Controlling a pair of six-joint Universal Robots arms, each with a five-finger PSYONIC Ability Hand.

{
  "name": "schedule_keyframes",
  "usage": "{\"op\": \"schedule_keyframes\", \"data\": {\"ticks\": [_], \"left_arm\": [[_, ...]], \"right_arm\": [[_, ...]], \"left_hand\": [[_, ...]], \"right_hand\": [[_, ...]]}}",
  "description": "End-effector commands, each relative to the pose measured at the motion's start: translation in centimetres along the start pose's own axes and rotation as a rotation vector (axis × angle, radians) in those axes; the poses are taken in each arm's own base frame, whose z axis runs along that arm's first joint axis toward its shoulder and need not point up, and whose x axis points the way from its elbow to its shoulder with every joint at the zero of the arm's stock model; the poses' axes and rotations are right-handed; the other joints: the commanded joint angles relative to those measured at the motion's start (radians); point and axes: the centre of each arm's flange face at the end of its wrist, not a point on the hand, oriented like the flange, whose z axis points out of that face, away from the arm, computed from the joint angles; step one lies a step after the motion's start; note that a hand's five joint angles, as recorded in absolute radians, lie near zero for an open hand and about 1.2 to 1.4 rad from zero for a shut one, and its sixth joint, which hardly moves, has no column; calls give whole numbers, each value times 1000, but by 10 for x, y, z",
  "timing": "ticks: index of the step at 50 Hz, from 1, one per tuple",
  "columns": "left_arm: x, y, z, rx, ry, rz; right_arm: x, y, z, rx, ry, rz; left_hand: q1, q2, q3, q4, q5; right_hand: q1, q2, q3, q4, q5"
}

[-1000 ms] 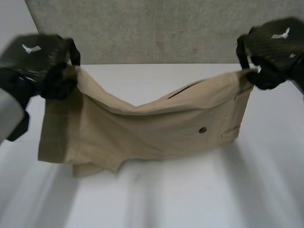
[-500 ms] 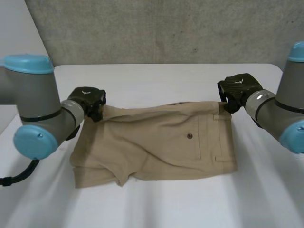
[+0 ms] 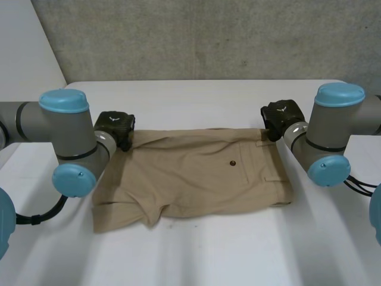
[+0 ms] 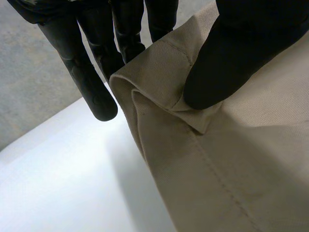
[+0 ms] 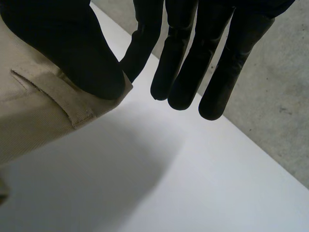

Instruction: Fold the shorts.

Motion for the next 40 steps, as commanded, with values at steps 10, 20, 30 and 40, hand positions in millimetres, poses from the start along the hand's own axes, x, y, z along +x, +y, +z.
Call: {"op": "schedule_keyframes", "data": {"ticks": [10,20,30,40], "left_arm": [[-11,-38,-16,98,-60,106],[-16,-65,-70,142,-57,100],[13,-17,-82,18,28,122],[24,25,-60,-55,36,134]], "right_arm": [[16,-34,-2,117,62,-2],[21,-58,-79,45,14,4],[-17,-4,-135,-111,-141,31],[-33,27,-141,-105,-154,22]], "left_hand": [[-902,-1007,-999,-1008,-959],[-888,-993,-984,-993,-944],[-879,-984,-975,-984,-935],[-867,-972,-964,-972,-923]], "right_hand": [[-793,-1004,-1009,-1014,-995],[-793,-1004,-1009,-1014,-995],[-736,-947,-952,-957,-938],[-498,-709,-714,-719,-700]]}}
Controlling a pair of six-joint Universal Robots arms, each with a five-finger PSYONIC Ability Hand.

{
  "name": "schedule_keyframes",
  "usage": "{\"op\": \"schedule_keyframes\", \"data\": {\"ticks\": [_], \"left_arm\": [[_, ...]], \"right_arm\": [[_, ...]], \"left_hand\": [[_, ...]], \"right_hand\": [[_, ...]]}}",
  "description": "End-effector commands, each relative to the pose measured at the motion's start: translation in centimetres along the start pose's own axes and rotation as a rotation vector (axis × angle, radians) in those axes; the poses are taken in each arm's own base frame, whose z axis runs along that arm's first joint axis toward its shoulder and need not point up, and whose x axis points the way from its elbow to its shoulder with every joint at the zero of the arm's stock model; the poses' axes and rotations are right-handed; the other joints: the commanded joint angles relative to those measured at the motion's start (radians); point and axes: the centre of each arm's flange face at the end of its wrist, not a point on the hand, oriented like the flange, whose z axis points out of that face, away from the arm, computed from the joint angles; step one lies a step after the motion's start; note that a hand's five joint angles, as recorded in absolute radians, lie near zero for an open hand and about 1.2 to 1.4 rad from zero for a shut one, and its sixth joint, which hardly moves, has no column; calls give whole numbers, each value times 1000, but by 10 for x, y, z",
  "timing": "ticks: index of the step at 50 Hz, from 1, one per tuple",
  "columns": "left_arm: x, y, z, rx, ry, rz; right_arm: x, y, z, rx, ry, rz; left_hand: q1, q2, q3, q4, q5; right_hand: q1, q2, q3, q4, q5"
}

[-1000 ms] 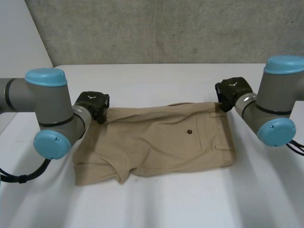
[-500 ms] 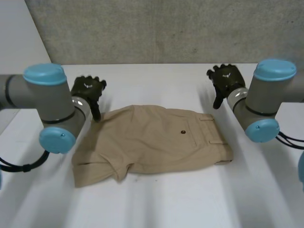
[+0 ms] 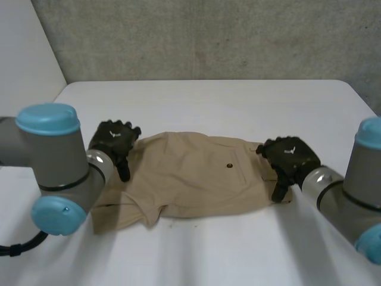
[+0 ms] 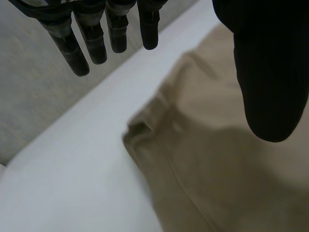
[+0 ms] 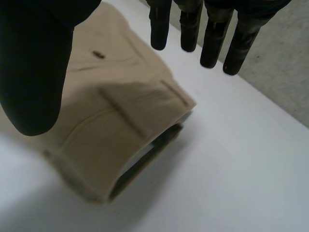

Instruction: Fold the shorts.

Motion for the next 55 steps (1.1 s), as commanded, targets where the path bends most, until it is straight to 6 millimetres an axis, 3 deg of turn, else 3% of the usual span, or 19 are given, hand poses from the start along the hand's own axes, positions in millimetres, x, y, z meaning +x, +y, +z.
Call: {"op": "schedule_keyframes", "data": {"ticks": [1,6,11,19,29,33,35,37,38,41,42,45,46,48,50,51,52,53,55], "left_arm": [[8,28,19,-43,-10,6],[3,35,24,-66,-63,10],[-3,40,22,-100,-104,10],[-2,36,-1,-105,-85,5],[7,8,-35,-25,-57,9],[3,-10,-48,33,-68,2],[0,-16,-52,53,-74,-1],[-2,-22,-55,72,-82,-4],[-5,-28,-58,93,-89,-7],[-6,-33,-61,108,-93,-9],[-8,-36,-63,120,-100,-11],[-8,-36,-64,122,-99,-11],[-7,-37,-64,123,-97,-11],[-4,-37,-66,124,-88,-8],[0,-37,-68,125,-78,-4],[1,-37,-68,125,-74,-3],[2,-37,-69,126,-72,-2],[3,-37,-69,127,-70,-2],[3,-37,-69,128,-71,-2]], "right_arm": [[-11,21,2,7,-8,-10],[-13,28,6,-7,-11,-15],[-5,30,13,31,50,-22],[39,18,8,44,245,-72],[102,45,2,-105,384,-201],[113,35,-1,-96,402,-289],[118,14,-4,-29,412,-342],[118,8,-6,-7,414,-362],[110,-13,-6,75,385,-400],[82,-43,-9,202,299,-454],[57,-62,-13,286,229,-488],[31,-74,-17,353,151,-514],[-9,-81,-24,425,21,-549],[-23,-82,-27,446,-27,-567],[-82,-72,-37,508,-233,-658],[-96,-67,-41,518,-282,-686],[-96,-67,-41,518,-283,-687],[-125,-50,-44,518,-388,-760],[-132,-44,-44,512,-419,-783]], "left_hand": [[4,13,-1,9,1],[4,13,-1,9,1],[-2,7,-6,3,-4],[-8,1,-12,-3,-10],[-20,-11,-24,-15,-22],[-23,-14,-27,-18,-25],[-23,-14,-27,-18,-25],[-23,-14,-27,-18,-25],[-20,-11,-24,-15,-22],[-17,-8,-21,-12,-19],[-17,-8,-21,-12,-19],[-17,-8,-21,-12,-19],[-17,-8,-21,-12,-19],[-17,-8,-21,-12,-19],[-17,-8,-21,-12,-19],[-17,-8,-21,-12,-19],[-17,-8,-21,-12,-19],[-17,-8,-21,-12,-19],[-17,-8,-21,-12,-19]], "right_hand": [[257,216,216,218,207],[500,459,459,461,450],[1174,1133,1133,1135,1124],[1175,1134,1134,1136,1125],[1175,1134,1134,1136,1125],[1175,1134,1134,1136,1125],[1175,1134,1134,1136,1125],[1175,1134,1134,1136,1125],[1175,1134,1134,1136,1125],[1175,1134,1134,1136,1125],[1175,1134,1134,1136,1125],[1175,1134,1134,1136,1125],[1175,1134,1134,1136,1125],[1175,1134,1134,1136,1125],[1175,1134,1134,1136,1125],[1175,1134,1134,1136,1125],[1175,1134,1134,1136,1125],[1175,1134,1134,1136,1125],[1175,1134,1134,1136,1125]]}}
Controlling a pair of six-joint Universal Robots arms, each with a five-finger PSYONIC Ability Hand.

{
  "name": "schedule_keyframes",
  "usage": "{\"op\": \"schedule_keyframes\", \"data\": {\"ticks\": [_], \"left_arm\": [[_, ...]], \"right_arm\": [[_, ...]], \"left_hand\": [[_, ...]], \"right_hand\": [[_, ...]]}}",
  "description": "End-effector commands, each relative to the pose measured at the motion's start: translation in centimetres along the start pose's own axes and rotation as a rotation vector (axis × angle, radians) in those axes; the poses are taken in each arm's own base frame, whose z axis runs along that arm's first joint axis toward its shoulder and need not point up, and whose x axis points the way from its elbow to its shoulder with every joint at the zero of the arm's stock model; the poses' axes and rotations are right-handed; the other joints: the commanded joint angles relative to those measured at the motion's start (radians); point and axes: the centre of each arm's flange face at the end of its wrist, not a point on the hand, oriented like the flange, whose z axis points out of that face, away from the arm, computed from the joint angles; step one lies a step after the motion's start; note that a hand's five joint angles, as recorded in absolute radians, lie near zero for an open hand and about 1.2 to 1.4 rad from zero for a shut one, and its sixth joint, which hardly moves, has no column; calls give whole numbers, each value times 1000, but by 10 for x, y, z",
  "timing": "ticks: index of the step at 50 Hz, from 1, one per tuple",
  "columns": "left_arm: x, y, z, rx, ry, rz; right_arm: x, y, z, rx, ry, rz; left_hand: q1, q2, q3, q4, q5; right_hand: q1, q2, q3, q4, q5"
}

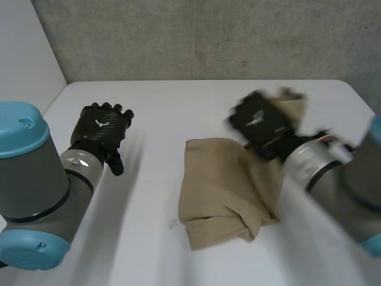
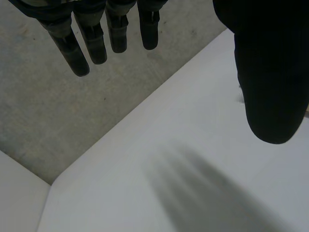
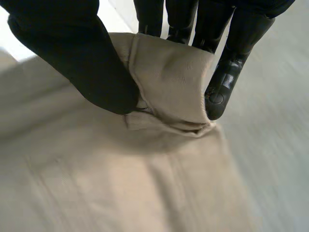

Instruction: Fold the shorts.

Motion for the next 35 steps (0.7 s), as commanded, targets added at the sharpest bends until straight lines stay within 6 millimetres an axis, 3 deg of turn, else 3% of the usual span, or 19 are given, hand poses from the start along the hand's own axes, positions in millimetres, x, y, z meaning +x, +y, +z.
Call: {"op": "schedule_keyframes", "data": {"ticks": [1,2,3,5,6,9,10,12,15,16,21,26,31,35], "left_arm": [[6,0,-3,2,18,4],[6,0,-2,4,18,4],[7,-1,-2,6,20,4],[6,-1,-2,10,18,3],[6,-6,0,25,19,1],[9,-11,1,46,24,-1],[9,-14,1,54,25,-1],[11,-24,3,90,27,-7],[17,-36,7,128,37,-23],[22,-43,10,152,47,-50],[33,-56,15,189,74,-131],[67,-61,14,205,165,-227],[99,-46,11,154,238,-234],[122,-15,12,52,281,-211]], "right_arm": [[-98,-21,-5,115,-337,-128],[-106,-15,-5,96,-372,-156],[-108,-12,-6,82,-385,-168],[-110,-10,-6,68,-394,-175],[-111,-7,-6,52,-397,-179],[-102,-10,-4,41,-360,-157],[-96,-13,-4,40,-341,-138],[-60,-24,-6,41,-238,16],[-44,-25,-8,31,-192,135],[-24,-25,-10,24,-133,311],[5,-26,-16,28,-55,572],[42,8,-18,-44,76,820],[42,28,-17,-126,80,863],[31,47,-5,-203,47,904]], "left_hand": [[-17,-8,-21,-12,-19],[-17,-8,-21,-12,-19],[-17,-8,-21,-12,-19],[-17,-8,-21,-12,-19],[-17,-8,-21,-12,-19],[-17,-8,-21,-12,-19],[-17,-8,-21,-12,-19],[-17,-8,-21,-12,-19],[-17,-8,-21,-12,-19],[-14,-5,-18,-9,-16],[-2,7,-6,3,-4],[9,19,5,15,7],[18,27,14,24,16],[18,27,14,24,16]], "right_hand": [[372,156,135,145,186],[72,-144,-165,-155,-114],[-73,-289,-310,-301,-259],[-176,-392,-414,-404,-363],[-407,-623,-644,-635,-593],[-786,-1002,-1024,-1014,-973],[-786,-1002,-1024,-1014,-973],[-786,-1002,-1024,-1014,-973],[-786,-1002,-1024,-1014,-973],[-786,-1002,-1024,-1014,-973],[-786,-1002,-1024,-1014,-973],[-786,-1002,-1024,-1014,-973],[-786,-1002,-1024,-1014,-973],[-786,-1002,-1024,-1014,-973]]}}
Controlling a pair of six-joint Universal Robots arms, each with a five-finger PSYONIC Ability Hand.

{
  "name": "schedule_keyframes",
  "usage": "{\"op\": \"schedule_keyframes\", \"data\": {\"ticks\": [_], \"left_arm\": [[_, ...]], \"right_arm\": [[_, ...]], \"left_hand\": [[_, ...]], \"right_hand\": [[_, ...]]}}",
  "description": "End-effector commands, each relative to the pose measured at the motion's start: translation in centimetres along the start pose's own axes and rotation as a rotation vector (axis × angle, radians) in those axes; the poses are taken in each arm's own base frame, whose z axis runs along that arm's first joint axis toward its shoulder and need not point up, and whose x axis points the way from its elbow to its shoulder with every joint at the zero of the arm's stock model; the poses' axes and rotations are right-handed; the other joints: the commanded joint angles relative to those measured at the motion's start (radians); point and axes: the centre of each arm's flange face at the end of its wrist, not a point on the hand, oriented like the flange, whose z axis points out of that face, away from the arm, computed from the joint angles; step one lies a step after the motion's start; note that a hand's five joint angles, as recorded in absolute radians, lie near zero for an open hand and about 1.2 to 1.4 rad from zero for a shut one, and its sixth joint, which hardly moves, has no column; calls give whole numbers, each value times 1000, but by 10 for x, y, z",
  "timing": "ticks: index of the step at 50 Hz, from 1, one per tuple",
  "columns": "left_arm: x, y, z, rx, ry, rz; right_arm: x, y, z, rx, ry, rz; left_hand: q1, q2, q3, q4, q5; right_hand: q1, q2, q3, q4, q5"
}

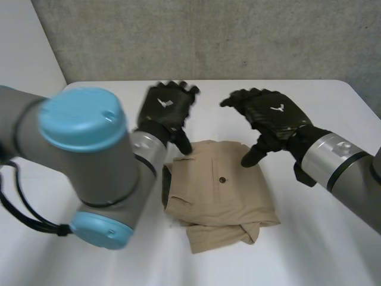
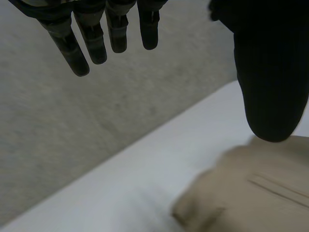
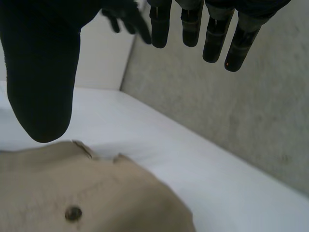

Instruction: Fold the shorts.

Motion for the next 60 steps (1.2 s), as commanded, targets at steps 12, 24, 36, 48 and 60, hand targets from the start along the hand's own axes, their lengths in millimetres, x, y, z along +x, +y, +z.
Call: {"op": "schedule_keyframes", "data": {"ticks": [12,24,36,48,60], "left_arm": [[18,107,-2,-347,-21,52],[9,123,-14,-459,-12,105],[-12,25,-14,-195,-70,36],[-96,-87,-28,100,-278,-34],[-127,-99,-44,47,-236,-133]], "right_arm": [[35,103,43,-389,137,105],[42,122,42,-462,197,-42],[51,28,34,-157,296,-147],[78,-79,-7,142,674,-212],[71,-80,-14,54,623,-206]], "left_hand": [[1,10,-3,6,-1],[-5,4,-9,0,-7],[-23,-14,-27,-17,-25],[4,13,-1,9,1],[4,13,-1,9,2]], "right_hand": [[-26,-39,-36,-53,-68],[-26,-39,-36,-53,-68],[-26,-39,-36,-53,-68],[-26,-39,-36,-53,-68],[-26,-39,-36,-53,-68]]}}
